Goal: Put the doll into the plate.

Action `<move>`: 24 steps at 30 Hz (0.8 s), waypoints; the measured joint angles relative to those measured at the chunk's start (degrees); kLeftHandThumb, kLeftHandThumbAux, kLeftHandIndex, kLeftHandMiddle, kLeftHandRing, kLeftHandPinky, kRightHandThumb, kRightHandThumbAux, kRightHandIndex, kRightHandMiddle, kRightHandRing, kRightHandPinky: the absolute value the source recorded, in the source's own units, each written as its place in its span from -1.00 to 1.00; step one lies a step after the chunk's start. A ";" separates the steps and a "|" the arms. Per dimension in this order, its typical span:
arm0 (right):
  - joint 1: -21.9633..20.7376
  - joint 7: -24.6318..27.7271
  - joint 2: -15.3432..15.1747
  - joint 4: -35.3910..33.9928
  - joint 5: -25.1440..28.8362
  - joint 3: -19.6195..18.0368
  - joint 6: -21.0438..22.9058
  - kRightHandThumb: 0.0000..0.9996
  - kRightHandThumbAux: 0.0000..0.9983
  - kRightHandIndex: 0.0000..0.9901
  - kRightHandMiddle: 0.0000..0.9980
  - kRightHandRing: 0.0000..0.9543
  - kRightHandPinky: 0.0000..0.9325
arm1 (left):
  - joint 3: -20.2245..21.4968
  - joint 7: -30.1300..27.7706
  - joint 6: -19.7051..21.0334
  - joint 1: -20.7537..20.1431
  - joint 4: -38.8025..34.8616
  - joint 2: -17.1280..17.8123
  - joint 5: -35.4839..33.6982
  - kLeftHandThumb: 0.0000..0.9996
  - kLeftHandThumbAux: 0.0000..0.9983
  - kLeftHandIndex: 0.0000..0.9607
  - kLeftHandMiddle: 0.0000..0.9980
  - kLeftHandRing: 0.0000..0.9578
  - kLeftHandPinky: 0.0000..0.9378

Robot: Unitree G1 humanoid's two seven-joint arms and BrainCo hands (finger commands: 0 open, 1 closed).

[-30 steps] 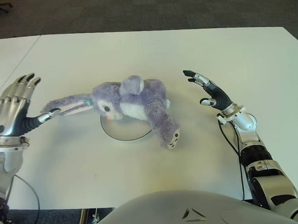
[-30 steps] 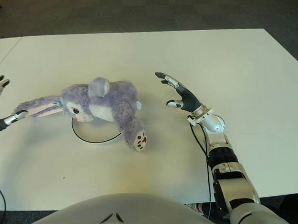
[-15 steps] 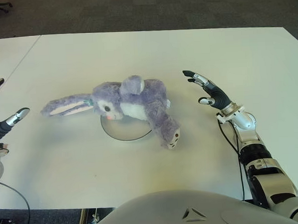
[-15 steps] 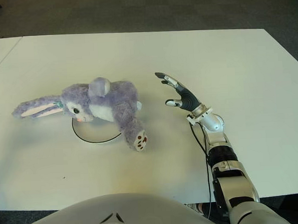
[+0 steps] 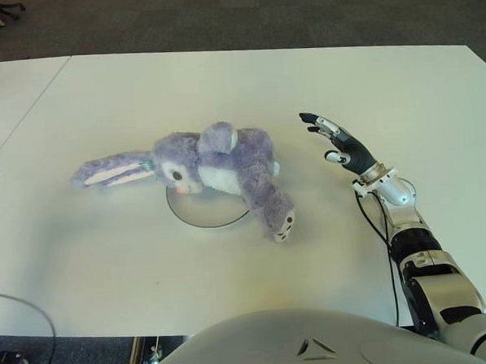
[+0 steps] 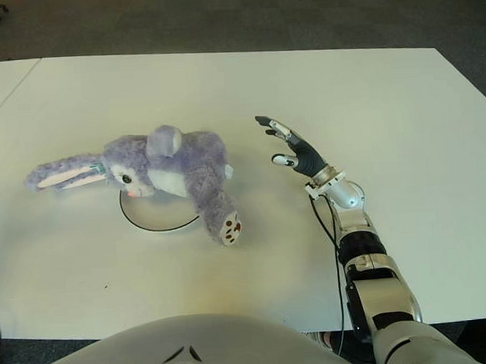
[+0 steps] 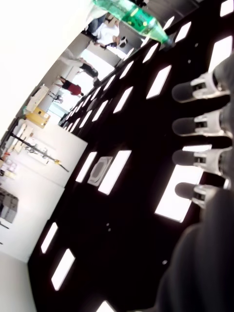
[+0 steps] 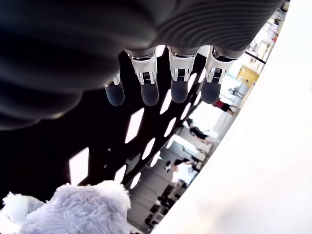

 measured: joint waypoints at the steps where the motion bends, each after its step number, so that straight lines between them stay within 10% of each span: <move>1: -0.15 0.01 -0.05 0.29 0.01 -0.02 0.00 -1.00 -0.50 -1.00 -1.00 -1.00 -1.00 | -0.37 -0.53 0.31 -1.98 0.96 -0.86 -0.59 -1.00 -0.51 -1.00 -1.00 -1.00 -1.00; 10: -1.54 1.47 0.64 2.35 1.35 -0.24 -0.02 -1.00 -0.41 -1.00 -1.00 -1.00 -1.00 | -2.76 -8.25 7.08 -22.72 13.79 -16.14 -8.91 -1.00 -0.35 -1.00 -1.00 -1.00 -1.00; 18: -2.01 4.99 3.02 3.35 6.65 -1.90 1.17 -0.94 -0.14 -1.00 -1.00 -1.00 -1.00 | -2.81 -18.79 13.46 -30.47 20.91 -24.84 -14.60 -1.00 -0.20 -1.00 -1.00 -1.00 -1.00; 24: -3.50 5.80 6.63 5.38 12.49 -5.10 10.62 -0.84 0.07 -0.91 -1.00 -1.00 -1.00 | 0.15 -24.90 19.84 -34.80 24.04 -26.74 -19.93 -1.00 -0.07 -1.00 -0.96 -1.00 -1.00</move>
